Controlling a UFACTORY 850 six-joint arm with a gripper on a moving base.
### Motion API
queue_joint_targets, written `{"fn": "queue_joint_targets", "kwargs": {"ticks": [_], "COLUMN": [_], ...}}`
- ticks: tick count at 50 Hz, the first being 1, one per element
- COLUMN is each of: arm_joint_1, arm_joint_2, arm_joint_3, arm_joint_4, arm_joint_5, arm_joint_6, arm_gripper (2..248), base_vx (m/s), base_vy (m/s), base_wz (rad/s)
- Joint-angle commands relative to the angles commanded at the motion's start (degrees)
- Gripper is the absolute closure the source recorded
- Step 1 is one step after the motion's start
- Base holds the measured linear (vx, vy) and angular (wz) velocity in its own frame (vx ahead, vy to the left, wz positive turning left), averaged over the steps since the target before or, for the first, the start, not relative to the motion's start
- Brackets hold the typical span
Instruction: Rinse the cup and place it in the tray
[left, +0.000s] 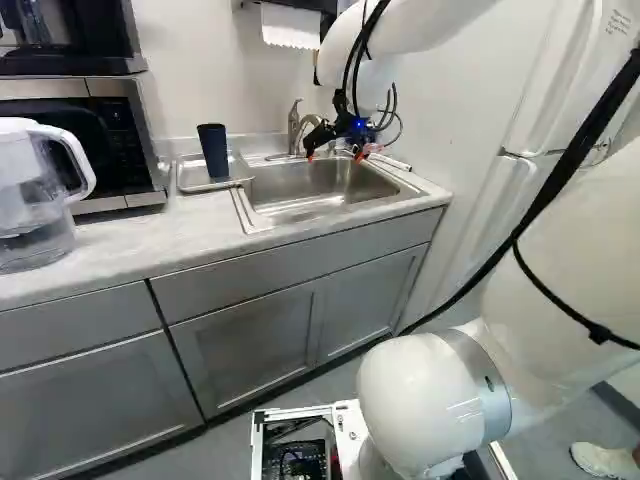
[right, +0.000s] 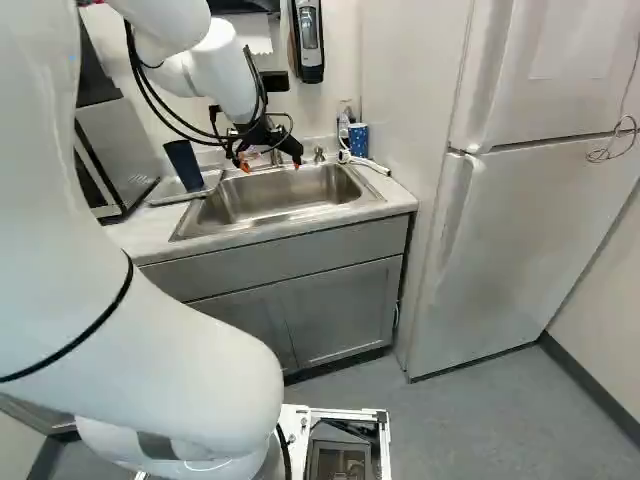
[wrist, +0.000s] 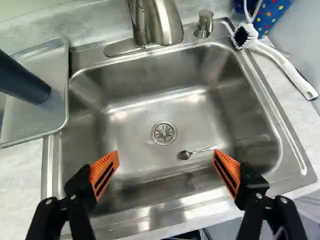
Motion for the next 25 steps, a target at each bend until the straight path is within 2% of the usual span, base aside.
{"fn": "queue_joint_targets", "kwargs": {"ticks": [25], "arm_joint_1": [0.0], "arm_joint_2": [0.0], "arm_joint_3": [0.0], "arm_joint_4": [0.0], "arm_joint_5": [0.0], "arm_joint_6": [0.0], "arm_gripper": [3], "base_vx": [0.0], "base_vy": [0.0], "base_wz": [0.0]}}
